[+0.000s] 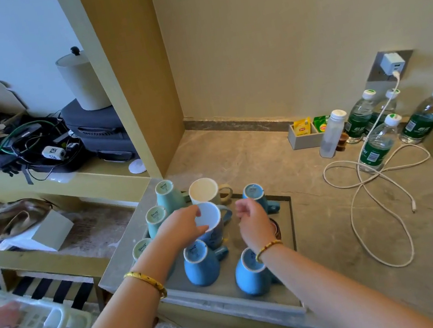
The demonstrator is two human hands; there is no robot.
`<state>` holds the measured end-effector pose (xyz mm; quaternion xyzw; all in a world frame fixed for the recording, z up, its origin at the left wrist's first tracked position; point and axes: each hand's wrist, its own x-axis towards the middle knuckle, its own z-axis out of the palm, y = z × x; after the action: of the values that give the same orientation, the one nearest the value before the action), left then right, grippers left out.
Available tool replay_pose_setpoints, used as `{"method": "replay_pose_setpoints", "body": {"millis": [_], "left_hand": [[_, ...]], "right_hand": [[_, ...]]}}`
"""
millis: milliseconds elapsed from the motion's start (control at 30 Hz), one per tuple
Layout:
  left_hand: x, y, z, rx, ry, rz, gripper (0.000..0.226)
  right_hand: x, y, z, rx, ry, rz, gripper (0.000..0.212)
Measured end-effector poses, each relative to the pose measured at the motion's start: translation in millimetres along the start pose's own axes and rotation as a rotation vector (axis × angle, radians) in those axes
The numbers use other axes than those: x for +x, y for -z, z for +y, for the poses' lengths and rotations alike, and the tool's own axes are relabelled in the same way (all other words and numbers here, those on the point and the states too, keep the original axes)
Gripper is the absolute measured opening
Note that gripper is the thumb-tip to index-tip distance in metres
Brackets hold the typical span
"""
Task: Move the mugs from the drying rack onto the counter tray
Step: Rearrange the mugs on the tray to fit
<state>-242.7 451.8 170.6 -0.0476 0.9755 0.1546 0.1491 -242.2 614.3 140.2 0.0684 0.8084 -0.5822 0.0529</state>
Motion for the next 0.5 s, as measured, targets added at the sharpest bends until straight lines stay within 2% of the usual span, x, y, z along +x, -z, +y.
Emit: {"method": "replay_pose_setpoints", "body": {"millis": [67,167,267,400,500], "left_hand": [[11.3,4.0,15.2,-0.025,-0.046,0.068,0.034],[29.6,0.3,36.8,-0.015,-0.132,0.078,0.037],[47.2,-10.8,51.3,0.111,-0.231,0.023,0.043],[69.6,-23.7,61.0,0.185,-0.317,-0.071,0.052],[87.5,-25.4,68.3,0.151,-0.336,-0.084,0.055]], "right_hand": [[21.6,14.5,2.8,-0.03,-0.019,0.067,0.025],[48.7,31.8,11.5,-0.174,-0.047,0.093,0.023],[65.9,40.8,24.7,-0.186,-0.165,0.086,0.039],[80.4,40.4,33.0,-0.364,-0.208,-0.065,0.046],[88.1,37.9,32.7,-0.435,-0.217,-0.177,0.035]]}}
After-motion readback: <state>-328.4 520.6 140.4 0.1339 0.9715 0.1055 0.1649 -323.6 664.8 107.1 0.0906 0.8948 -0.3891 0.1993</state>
